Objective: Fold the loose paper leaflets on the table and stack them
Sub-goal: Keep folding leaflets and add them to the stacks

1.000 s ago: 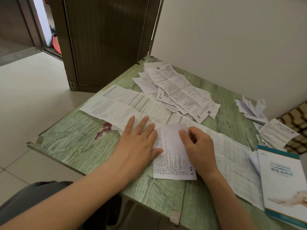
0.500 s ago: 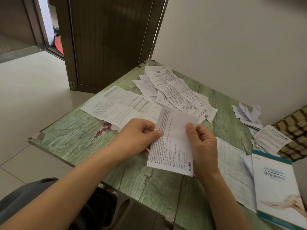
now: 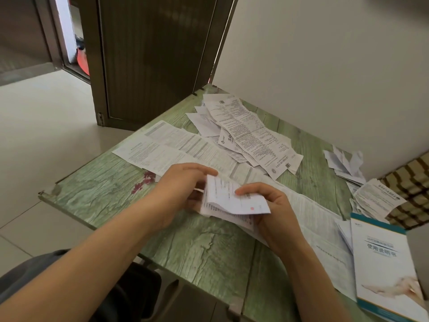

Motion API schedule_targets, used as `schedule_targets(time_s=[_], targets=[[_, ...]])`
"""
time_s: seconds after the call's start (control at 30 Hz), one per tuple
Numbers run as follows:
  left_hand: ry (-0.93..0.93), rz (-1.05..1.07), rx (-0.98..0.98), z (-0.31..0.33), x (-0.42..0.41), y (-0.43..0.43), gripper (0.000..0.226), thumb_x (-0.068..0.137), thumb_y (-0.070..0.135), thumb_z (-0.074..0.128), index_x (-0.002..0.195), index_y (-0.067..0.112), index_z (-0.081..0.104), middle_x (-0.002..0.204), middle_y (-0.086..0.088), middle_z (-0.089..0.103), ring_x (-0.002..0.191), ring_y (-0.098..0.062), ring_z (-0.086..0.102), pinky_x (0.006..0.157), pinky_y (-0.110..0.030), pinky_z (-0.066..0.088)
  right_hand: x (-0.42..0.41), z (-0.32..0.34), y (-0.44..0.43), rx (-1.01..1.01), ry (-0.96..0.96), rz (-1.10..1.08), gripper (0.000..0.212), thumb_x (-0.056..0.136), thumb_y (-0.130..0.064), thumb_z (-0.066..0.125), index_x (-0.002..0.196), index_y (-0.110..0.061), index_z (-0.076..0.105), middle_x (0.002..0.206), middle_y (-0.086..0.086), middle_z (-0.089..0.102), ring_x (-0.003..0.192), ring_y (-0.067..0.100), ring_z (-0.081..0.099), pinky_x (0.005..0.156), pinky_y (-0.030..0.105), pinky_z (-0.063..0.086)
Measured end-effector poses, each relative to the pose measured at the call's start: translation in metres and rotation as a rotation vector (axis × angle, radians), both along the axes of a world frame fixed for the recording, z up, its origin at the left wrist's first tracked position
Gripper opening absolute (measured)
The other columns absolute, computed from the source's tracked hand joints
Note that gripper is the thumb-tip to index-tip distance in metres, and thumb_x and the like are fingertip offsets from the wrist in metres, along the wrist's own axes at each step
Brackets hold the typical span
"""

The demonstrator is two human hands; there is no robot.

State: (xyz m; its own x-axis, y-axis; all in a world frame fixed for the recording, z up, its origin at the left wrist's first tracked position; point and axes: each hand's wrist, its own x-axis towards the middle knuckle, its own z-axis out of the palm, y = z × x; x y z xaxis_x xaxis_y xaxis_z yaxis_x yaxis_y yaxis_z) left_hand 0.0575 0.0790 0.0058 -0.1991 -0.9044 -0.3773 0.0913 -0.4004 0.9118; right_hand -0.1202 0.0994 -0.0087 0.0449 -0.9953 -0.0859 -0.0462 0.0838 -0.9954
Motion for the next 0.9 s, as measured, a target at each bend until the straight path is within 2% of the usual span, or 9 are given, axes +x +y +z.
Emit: schedule_targets(time_s=[0.07,0.13,0.27,0.4,0.47,0.6,0.73,0.83,0.9], targets=[[0.120,-0.030,0.116,0.002,0.000,0.000,0.029,0.098,0.029,0.044,0.103,0.007,0.061,0.104,-0.025,0.067,0.079,-0.031,0.064,0.057,-0.032,0.054,0.001,0.001,0.001,-0.026,0.018,-0.008,0.049,0.085,0.015,0.049,0.061,-0.018,0.075,0.089,0.006,0.072,0.084,0.021,0.067,0.057,0.020,0.052],[0.100,-0.147,0.149,0.000,0.001,0.000,0.041,0.093,0.042,0.048,0.105,0.005,0.061,0.097,-0.020,0.071,0.077,-0.028,0.069,0.055,-0.032,0.059,0.003,0.002,0.002,-0.039,0.021,-0.012,0.048,0.084,0.017,0.050,0.061,-0.016,0.075,0.090,0.006,0.072,0.080,0.018,0.068,0.053,0.019,0.051],[0.029,-0.177,0.121,-0.003,0.000,0.004,0.027,0.093,0.020,0.056,0.102,-0.003,0.065,0.091,-0.017,0.072,0.069,-0.021,0.070,0.053,-0.029,0.059,0.005,0.005,0.004,0.019,-0.043,-0.017,0.044,0.087,0.015,0.047,0.067,-0.013,0.075,0.087,0.005,0.072,0.073,0.016,0.068,0.051,0.020,0.051],[0.017,-0.133,0.073,-0.006,0.003,0.002,0.024,0.094,0.018,0.055,0.102,-0.002,0.066,0.091,-0.015,0.073,0.074,-0.023,0.071,0.052,-0.026,0.058,0.003,0.006,0.001,0.157,-0.185,-0.039,0.031,0.099,-0.024,0.037,0.109,-0.022,0.065,0.095,0.010,0.073,0.087,0.024,0.070,0.065,0.038,0.058],[-0.001,-0.130,0.037,-0.007,0.003,0.001,0.023,0.094,0.019,0.054,0.102,0.000,0.066,0.091,-0.013,0.073,0.079,-0.024,0.071,0.053,-0.025,0.058,0.000,0.005,0.000,0.180,-0.195,-0.047,0.043,0.092,-0.045,0.038,0.112,-0.015,0.062,0.100,0.014,0.072,0.091,0.030,0.069,0.073,0.045,0.057],[-0.010,-0.160,-0.030,-0.007,0.002,0.002,0.019,0.092,0.017,0.057,0.101,0.004,0.067,0.090,-0.010,0.073,0.071,-0.017,0.070,0.054,-0.024,0.057,-0.001,0.000,0.002,0.062,0.016,0.005,0.023,0.075,-0.024,0.063,0.092,-0.008,0.065,0.085,0.009,0.070,0.077,0.023,0.066,0.063,0.030,0.056],[-0.136,-0.187,-0.230,-0.009,0.001,0.001,0.016,0.083,0.005,0.068,0.092,0.019,0.069,0.073,0.006,0.072,0.063,-0.002,0.066,0.055,-0.015,0.052,-0.002,0.000,0.002,0.020,0.024,-0.009,0.007,0.077,-0.003,0.065,0.084,-0.004,0.061,0.077,0.010,0.067,0.068,0.018,0.065,0.058,0.024,0.055],[-0.182,-0.186,-0.311,-0.011,0.001,-0.001,0.022,0.079,0.004,0.071,0.091,0.022,0.068,0.074,0.004,0.073,0.068,-0.003,0.068,0.064,-0.014,0.054,0.000,0.001,0.003,0.009,-0.027,-0.011,0.016,0.074,-0.014,0.064,0.086,-0.004,0.061,0.074,0.006,0.067,0.065,0.014,0.065,0.054,0.023,0.053],[-0.200,-0.216,-0.325,-0.013,-0.001,0.000,0.021,0.080,0.006,0.071,0.091,0.024,0.068,0.081,0.000,0.075,0.077,-0.009,0.071,0.073,-0.021,0.056,0.000,0.001,0.002,-0.021,-0.013,-0.028,0.014,0.075,-0.016,0.064,0.084,-0.006,0.064,0.072,0.002,0.068,0.064,0.011,0.064,0.054,0.021,0.051]])
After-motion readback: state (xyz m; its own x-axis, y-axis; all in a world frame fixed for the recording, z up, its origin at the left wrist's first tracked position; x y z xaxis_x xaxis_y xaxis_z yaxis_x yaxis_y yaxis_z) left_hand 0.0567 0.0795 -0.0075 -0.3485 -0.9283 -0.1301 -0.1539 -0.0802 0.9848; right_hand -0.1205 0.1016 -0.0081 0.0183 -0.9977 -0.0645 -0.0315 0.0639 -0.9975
